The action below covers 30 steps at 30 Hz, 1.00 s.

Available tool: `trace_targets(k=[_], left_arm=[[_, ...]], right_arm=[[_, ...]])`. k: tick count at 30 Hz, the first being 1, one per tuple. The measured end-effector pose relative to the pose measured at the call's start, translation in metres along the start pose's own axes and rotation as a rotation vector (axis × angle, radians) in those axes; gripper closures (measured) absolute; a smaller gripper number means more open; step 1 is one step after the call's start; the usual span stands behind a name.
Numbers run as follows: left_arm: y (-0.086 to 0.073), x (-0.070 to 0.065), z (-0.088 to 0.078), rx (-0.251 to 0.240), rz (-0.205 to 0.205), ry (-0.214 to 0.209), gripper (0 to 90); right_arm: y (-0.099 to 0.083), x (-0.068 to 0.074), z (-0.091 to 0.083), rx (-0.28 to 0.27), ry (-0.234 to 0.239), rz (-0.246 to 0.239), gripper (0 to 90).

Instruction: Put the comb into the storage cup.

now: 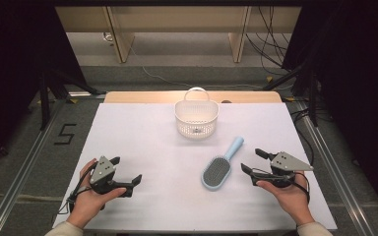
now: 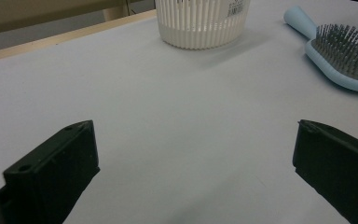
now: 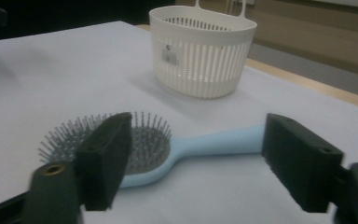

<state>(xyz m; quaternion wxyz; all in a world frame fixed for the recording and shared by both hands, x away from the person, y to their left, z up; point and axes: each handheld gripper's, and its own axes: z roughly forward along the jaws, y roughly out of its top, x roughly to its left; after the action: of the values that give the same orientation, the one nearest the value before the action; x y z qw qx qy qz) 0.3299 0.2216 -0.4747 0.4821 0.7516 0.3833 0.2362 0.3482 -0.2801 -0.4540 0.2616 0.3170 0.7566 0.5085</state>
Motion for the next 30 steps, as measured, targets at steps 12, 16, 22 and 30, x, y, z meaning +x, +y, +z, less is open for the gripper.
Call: trace_targets(k=[12, 16, 22, 30], left_arm=[[0.0, -0.001, 0.002, 0.002, 0.0, -0.004, 0.0], [0.0, 0.0, 0.002, 0.002, -0.002, -0.005, 0.0], [0.0, 0.0, 0.002, 0.003, -0.002, -0.006, 0.0], [0.0, -0.001, 0.002, 0.001, -0.002, -0.008, 0.0]], right_arm=[[0.015, -0.014, 0.035, 0.212, -0.029, -0.01, 90.0], [0.024, -0.016, 0.063, 0.286, -0.033, -0.024, 90.0], [0.031, -0.019, 0.093, 0.355, -0.038, -0.053, 90.0], [0.034, -0.029, 0.117, 0.417, -0.052, -0.046, 90.0]])
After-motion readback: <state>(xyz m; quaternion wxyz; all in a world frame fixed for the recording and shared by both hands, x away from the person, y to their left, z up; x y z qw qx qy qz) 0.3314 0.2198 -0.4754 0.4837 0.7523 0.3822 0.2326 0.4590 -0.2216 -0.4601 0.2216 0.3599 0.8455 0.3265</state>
